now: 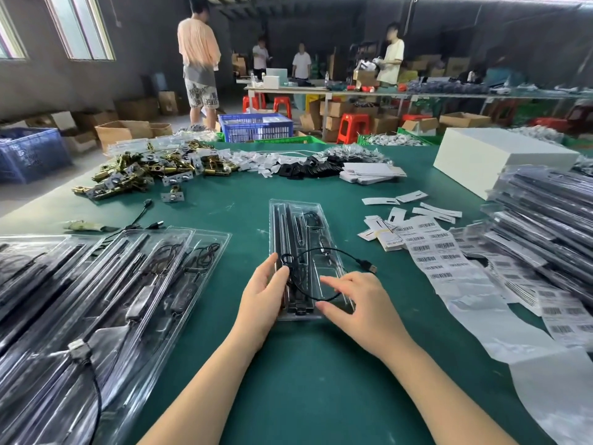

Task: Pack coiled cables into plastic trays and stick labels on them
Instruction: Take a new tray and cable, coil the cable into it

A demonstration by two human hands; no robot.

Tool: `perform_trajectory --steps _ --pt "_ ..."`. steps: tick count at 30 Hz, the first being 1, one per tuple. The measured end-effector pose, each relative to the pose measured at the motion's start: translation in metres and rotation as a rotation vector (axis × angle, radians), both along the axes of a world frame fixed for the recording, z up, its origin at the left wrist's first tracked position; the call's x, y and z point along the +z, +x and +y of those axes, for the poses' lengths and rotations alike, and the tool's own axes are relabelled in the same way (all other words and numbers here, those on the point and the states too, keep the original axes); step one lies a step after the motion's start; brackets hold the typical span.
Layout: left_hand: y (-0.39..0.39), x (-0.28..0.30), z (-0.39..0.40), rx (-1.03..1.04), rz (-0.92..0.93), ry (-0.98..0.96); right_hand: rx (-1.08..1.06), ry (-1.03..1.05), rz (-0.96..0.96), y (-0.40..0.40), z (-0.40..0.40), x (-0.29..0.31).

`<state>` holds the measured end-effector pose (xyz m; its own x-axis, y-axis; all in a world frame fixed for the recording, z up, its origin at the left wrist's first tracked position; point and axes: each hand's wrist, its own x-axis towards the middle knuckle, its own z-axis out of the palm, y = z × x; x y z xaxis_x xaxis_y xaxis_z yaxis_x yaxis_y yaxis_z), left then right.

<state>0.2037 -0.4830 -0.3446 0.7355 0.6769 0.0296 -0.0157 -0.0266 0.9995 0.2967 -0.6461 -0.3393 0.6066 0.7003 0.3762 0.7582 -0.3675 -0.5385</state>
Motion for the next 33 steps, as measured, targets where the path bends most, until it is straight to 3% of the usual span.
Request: perform_trajectory --steps 4,8,10,12,20,25,28,30,33 --pt "-0.005 -0.004 -0.016 0.084 0.244 0.619 -0.001 0.029 -0.024 -0.004 0.006 -0.002" --pt "-0.007 -0.005 -0.02 0.096 0.452 0.819 -0.046 0.224 0.015 0.0 0.001 -0.003" --pt "-0.009 -0.002 -0.017 0.112 0.429 0.794 -0.192 0.302 0.022 0.007 -0.004 0.0" --pt "-0.011 0.001 -0.016 0.118 0.393 0.786 -0.306 0.232 -0.019 0.015 -0.009 -0.002" --pt "0.004 0.019 -0.016 0.086 0.348 0.885 -0.45 0.121 0.1 0.025 -0.016 -0.003" --pt "0.026 0.038 -0.025 0.007 0.192 0.863 -0.455 0.233 0.187 0.032 -0.017 -0.004" --pt "0.045 0.057 -0.032 -0.142 0.108 0.833 -0.555 0.439 0.186 0.036 -0.02 0.001" --pt "0.053 0.067 -0.036 -0.204 0.074 0.735 -0.601 0.564 0.144 0.041 -0.024 0.005" --pt "0.061 0.074 -0.043 -0.266 0.073 0.371 -0.539 0.599 0.095 0.045 -0.03 0.009"
